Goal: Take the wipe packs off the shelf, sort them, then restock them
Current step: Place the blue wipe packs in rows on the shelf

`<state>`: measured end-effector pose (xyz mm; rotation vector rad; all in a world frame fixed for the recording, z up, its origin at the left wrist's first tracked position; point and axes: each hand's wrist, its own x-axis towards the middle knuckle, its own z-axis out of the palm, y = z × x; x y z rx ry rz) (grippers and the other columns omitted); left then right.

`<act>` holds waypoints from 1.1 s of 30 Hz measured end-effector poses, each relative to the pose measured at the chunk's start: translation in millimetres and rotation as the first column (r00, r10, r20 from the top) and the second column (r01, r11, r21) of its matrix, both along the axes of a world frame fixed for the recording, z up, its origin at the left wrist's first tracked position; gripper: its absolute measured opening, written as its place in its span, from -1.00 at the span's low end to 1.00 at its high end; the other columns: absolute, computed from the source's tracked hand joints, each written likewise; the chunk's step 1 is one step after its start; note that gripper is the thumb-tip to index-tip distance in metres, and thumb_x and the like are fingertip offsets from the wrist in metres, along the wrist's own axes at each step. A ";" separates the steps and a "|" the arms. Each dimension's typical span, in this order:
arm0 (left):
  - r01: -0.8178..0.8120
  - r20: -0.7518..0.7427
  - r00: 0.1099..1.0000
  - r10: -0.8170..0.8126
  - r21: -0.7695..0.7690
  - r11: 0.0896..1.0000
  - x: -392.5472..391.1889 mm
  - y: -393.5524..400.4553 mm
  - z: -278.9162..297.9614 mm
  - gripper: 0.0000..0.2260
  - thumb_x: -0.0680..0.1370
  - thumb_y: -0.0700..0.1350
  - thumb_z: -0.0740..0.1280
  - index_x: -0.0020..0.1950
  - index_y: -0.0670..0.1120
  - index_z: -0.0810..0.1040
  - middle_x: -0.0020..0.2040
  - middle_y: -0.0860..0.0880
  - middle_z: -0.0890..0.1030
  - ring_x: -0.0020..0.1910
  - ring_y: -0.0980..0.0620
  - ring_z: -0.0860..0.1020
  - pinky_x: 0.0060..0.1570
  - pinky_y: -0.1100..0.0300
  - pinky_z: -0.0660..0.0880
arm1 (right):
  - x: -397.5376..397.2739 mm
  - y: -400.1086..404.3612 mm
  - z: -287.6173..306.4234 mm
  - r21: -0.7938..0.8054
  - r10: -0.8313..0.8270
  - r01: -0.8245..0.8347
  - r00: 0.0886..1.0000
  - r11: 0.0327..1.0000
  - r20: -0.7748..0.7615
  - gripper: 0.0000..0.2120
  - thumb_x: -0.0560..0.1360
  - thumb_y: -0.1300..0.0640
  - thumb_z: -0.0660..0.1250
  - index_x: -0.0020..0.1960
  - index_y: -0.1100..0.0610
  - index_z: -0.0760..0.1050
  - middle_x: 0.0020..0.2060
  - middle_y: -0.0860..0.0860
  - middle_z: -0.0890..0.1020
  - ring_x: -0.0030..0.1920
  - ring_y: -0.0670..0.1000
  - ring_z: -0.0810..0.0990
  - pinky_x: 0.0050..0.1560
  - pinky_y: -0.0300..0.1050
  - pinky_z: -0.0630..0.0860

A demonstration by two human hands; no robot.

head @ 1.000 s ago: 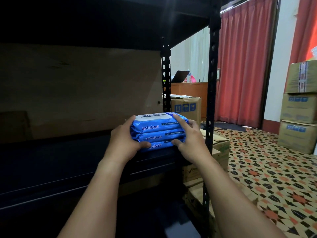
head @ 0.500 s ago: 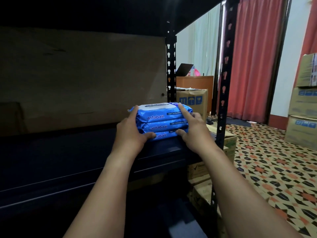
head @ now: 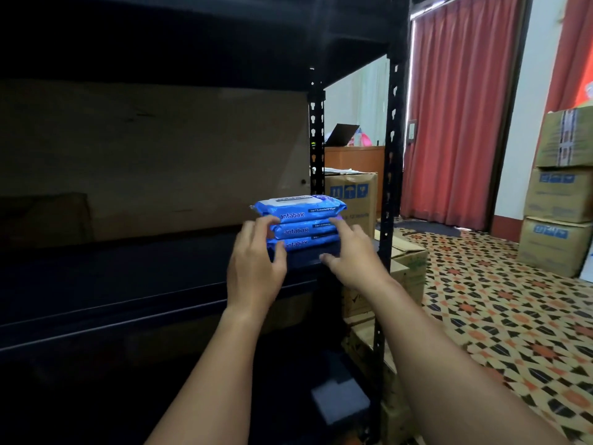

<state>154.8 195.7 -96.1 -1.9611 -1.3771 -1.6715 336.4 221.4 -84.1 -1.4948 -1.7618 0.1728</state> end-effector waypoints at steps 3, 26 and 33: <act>0.050 0.012 0.999 -0.052 0.118 0.992 8.7 -29.6 -29.8 -0.84 0.53 -0.22 0.40 0.07 -0.04 0.54 -0.13 0.09 0.45 -0.17 0.04 0.49 -0.15 0.08 0.51 | -8.3 -24.1 -32.2 0.174 0.024 0.005 0.986 0.985 -0.162 -0.61 0.52 0.11 0.44 0.32 0.04 0.49 -0.03 0.01 0.51 -0.02 0.03 0.54 0.13 0.05 0.53; 0.136 0.173 0.871 0.460 -0.984 0.114 -51.5 -65.9 -453.6 -0.18 0.47 0.30 0.41 0.56 -0.12 0.25 0.43 -0.18 0.48 0.37 -0.20 0.48 0.34 0.06 0.41 | -62.8 -75.9 -460.8 -0.791 -0.047 -0.062 0.992 0.609 -0.114 -0.32 0.62 -0.18 0.24 0.63 -0.03 0.06 0.36 0.14 0.52 0.33 0.19 0.50 0.31 0.00 0.40; 0.191 0.259 0.823 0.505 -0.965 0.182 -39.4 -73.5 -465.7 -0.19 0.62 0.15 0.31 0.66 -0.08 -0.10 0.56 -0.21 0.31 0.49 -0.24 0.35 0.37 0.05 0.33 | -72.4 -66.4 -474.5 -0.778 -0.108 -0.026 0.987 0.628 -0.121 -0.32 0.60 -0.19 0.23 0.62 -0.02 0.09 0.21 0.11 0.64 0.27 0.20 0.55 0.36 0.11 0.39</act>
